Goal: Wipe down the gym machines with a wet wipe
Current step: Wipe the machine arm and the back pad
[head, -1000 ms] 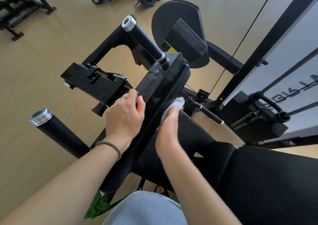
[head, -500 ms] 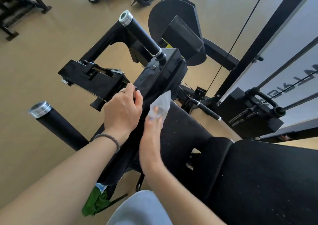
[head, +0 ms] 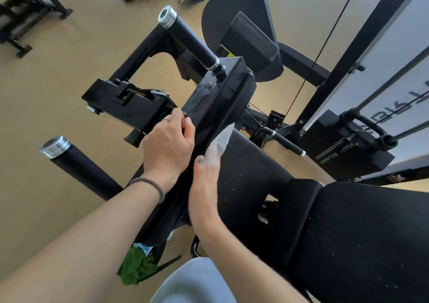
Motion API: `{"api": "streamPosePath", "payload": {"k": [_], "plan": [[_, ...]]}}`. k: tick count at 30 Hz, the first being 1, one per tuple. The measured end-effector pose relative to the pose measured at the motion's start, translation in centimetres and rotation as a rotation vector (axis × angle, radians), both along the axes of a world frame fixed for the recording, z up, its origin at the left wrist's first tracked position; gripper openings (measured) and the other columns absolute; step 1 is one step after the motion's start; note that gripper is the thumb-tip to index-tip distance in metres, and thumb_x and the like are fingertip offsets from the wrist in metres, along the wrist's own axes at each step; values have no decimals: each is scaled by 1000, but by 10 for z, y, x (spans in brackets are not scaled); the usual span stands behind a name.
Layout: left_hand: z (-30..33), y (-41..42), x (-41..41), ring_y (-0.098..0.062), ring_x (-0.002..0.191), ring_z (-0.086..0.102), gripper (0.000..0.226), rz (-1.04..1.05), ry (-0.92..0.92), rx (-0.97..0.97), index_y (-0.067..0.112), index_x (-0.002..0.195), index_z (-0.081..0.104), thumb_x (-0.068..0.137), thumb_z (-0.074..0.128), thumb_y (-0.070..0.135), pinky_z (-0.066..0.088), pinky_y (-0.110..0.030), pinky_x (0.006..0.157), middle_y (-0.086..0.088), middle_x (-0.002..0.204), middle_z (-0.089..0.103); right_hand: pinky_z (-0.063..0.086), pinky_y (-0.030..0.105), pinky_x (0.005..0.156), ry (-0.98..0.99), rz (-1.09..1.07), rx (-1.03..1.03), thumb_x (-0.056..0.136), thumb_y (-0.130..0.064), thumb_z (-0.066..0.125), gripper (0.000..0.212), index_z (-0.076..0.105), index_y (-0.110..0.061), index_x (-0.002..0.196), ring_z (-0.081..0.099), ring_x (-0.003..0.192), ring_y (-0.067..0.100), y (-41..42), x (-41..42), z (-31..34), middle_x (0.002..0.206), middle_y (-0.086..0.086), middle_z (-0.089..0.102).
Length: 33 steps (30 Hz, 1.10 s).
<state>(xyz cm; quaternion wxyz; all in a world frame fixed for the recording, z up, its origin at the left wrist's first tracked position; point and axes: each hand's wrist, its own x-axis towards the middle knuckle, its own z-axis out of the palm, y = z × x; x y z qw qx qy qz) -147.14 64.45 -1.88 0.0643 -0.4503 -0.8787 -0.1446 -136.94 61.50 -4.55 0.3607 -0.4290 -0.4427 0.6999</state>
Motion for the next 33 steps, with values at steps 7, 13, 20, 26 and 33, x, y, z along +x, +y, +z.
{"api": "streamPosePath", "payload": {"k": [7,13,20,26,33], "plan": [[0,0,0,-19,62,46,24,-5,-19,-6,17,89,43,105,36,34,19,-27,47,1,75,56,25,50,122,35,-68,-140,86,-79,36,76,35,-43,154,31,148,16,106,-22,-14,162,-4,32],[2,0,1,-15,59,45,24,-5,-29,-6,21,87,40,105,34,36,19,-22,47,3,74,54,31,51,120,231,-34,-299,87,-86,31,85,32,-38,157,43,142,21,158,-16,-30,157,-3,43],[3,0,2,-18,64,44,24,10,-29,-10,18,88,41,106,36,33,17,-24,47,3,77,51,42,38,111,372,110,-587,102,-69,18,68,59,-30,140,61,126,17,40,5,-38,132,-1,69],[5,0,2,-20,67,45,25,9,-47,-3,18,89,41,107,35,34,19,-28,49,1,80,52,40,38,88,378,150,-686,91,-75,37,69,65,-16,117,42,72,18,-9,17,-46,80,5,48],[4,-5,-3,-21,69,48,29,-34,-155,28,16,89,42,108,32,36,26,-33,54,2,80,52,36,43,117,380,56,-570,101,-68,16,74,45,-23,152,54,134,22,59,9,-40,144,5,59]]}}
